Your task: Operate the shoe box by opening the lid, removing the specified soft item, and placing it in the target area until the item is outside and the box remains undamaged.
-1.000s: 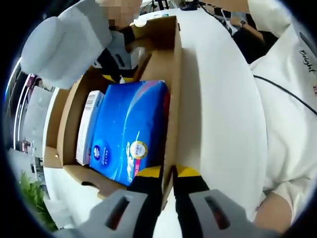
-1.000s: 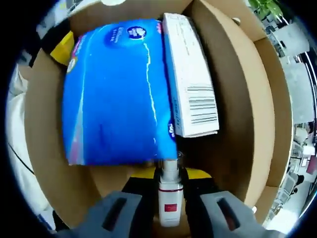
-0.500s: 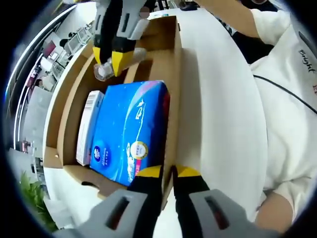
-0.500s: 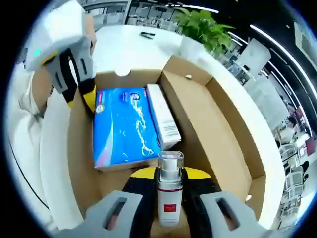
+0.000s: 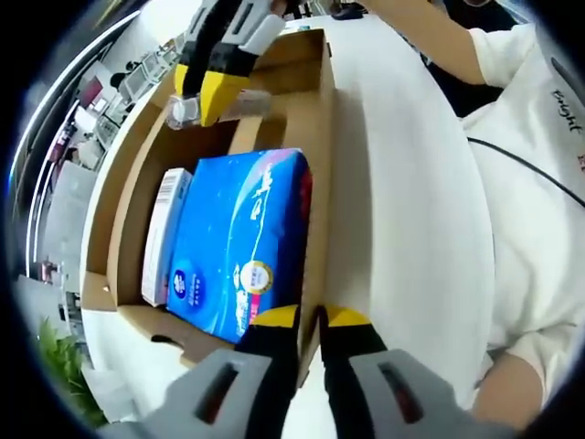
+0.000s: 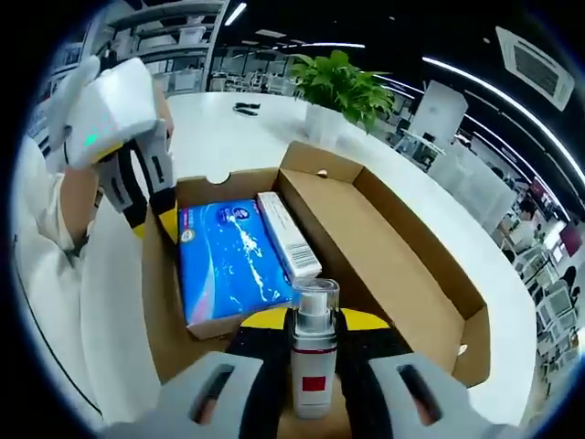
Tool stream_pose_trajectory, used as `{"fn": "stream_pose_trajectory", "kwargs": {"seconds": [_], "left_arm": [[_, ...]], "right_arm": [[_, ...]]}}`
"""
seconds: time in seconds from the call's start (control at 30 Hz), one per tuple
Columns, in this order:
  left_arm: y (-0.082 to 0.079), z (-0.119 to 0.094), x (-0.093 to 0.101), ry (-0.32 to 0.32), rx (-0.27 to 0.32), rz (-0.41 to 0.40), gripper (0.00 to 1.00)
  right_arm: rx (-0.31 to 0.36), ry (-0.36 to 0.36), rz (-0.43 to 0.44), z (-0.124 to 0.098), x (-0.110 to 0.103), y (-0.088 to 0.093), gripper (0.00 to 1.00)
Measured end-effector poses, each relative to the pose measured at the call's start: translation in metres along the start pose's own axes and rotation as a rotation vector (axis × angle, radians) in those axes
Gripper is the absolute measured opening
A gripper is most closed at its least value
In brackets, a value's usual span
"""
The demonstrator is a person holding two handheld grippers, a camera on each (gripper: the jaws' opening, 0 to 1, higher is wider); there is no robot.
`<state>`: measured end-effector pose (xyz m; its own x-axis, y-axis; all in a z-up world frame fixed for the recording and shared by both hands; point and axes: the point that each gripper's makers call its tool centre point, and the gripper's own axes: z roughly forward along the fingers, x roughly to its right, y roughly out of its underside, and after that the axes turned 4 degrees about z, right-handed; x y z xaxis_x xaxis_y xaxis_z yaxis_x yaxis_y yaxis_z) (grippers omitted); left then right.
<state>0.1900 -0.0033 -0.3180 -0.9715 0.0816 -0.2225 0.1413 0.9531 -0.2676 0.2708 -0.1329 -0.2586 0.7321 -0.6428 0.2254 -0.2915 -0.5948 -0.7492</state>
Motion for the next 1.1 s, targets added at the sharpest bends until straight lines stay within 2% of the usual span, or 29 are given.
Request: {"fn": "stream_pose_trajectory", "kwargs": {"seconds": [0.13, 0.23, 0.3, 0.43, 0.5, 0.57, 0.7, 0.77, 1.1], "left_arm": [[0.0, 0.0, -0.001, 0.0, 0.001, 0.002, 0.08], [0.0, 0.0, 0.0, 0.001, 0.0, 0.003, 0.08], [0.0, 0.001, -0.001, 0.002, 0.001, 0.002, 0.08], [0.0, 0.001, -0.001, 0.001, 0.002, 0.002, 0.08], [0.0, 0.001, -0.001, -0.001, 0.002, 0.002, 0.08], [0.0, 0.001, -0.001, -0.001, 0.002, 0.002, 0.08], [0.0, 0.001, -0.002, 0.001, -0.001, -0.005, 0.08], [0.0, 0.001, -0.002, 0.001, 0.0, -0.005, 0.08], [0.0, 0.001, -0.003, -0.003, 0.006, 0.001, 0.08]], "right_arm": [[0.03, 0.007, 0.028, -0.003, 0.002, 0.001, 0.18], [0.083, 0.044, 0.101, -0.006, 0.01, -0.002, 0.18], [0.151, 0.075, 0.141, -0.011, 0.016, -0.009, 0.18], [0.21, 0.14, 0.115, -0.021, 0.027, -0.011, 0.18], [0.266, 0.172, 0.056, -0.025, 0.032, -0.017, 0.18], [0.296, 0.189, 0.115, -0.029, 0.035, -0.017, 0.18], [0.358, 0.176, 0.158, -0.034, 0.038, -0.02, 0.18], [0.352, 0.164, 0.17, -0.034, 0.038, -0.017, 0.18], [0.391, 0.201, 0.231, -0.036, 0.045, -0.015, 0.18]]}}
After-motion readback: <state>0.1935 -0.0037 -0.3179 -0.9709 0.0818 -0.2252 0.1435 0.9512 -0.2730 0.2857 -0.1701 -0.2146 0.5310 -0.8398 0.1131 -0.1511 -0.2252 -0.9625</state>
